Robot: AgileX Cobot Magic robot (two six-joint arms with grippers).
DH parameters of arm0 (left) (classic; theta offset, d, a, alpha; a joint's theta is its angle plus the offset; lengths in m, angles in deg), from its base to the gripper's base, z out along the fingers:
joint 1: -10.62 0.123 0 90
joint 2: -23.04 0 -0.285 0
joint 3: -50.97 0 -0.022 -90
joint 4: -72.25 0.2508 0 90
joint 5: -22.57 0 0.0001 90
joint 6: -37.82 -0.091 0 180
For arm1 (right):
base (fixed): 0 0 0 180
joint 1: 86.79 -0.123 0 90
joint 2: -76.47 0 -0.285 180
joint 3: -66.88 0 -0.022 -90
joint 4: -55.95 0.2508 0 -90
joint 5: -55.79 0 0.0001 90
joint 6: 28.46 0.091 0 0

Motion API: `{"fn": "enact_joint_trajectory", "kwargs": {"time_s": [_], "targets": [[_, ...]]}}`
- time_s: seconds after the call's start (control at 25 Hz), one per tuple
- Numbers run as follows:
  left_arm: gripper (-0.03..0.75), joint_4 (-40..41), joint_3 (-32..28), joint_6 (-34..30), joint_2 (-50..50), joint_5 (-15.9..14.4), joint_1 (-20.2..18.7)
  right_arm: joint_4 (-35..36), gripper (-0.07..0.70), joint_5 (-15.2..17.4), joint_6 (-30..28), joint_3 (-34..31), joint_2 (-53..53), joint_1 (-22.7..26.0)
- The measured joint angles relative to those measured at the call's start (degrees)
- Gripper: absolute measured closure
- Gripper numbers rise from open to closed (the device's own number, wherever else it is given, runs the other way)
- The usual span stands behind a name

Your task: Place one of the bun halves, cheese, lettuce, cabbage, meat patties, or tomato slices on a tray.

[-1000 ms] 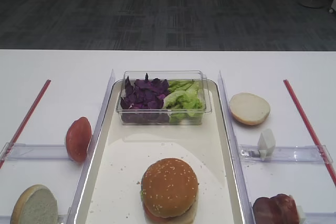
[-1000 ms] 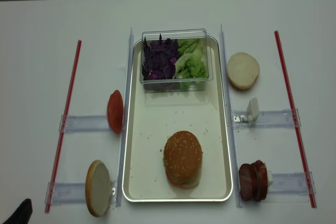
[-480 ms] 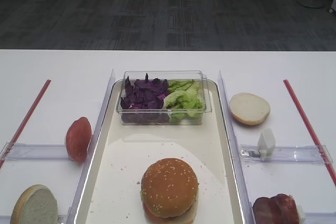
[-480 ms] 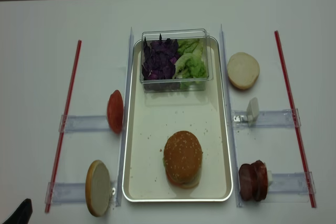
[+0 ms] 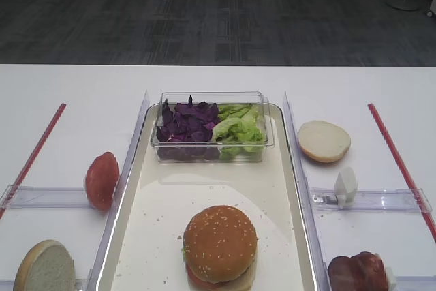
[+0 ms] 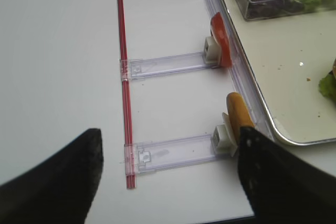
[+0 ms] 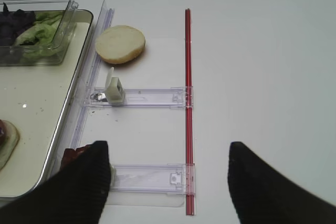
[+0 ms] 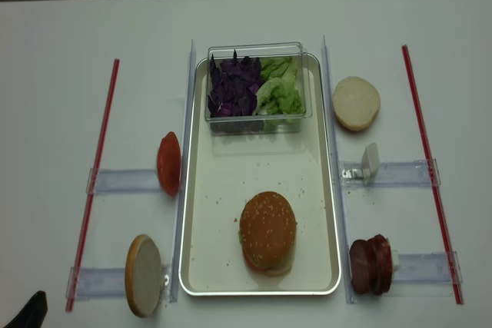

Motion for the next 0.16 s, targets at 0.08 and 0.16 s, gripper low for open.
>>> {"fn": "enact_joint_trajectory", "kwargs": {"time_s": [0.08, 0.16], "targets": [[0.224, 0.0, 0.0, 0.0, 0.0, 0.0, 0.0, 0.0, 0.126, 0.0, 0.0, 0.0, 0.0, 0.0], [0.224, 0.0, 0.0, 0.0, 0.0, 0.0, 0.0, 0.0, 0.126, 0.0, 0.0, 0.0, 0.0, 0.0]]}}
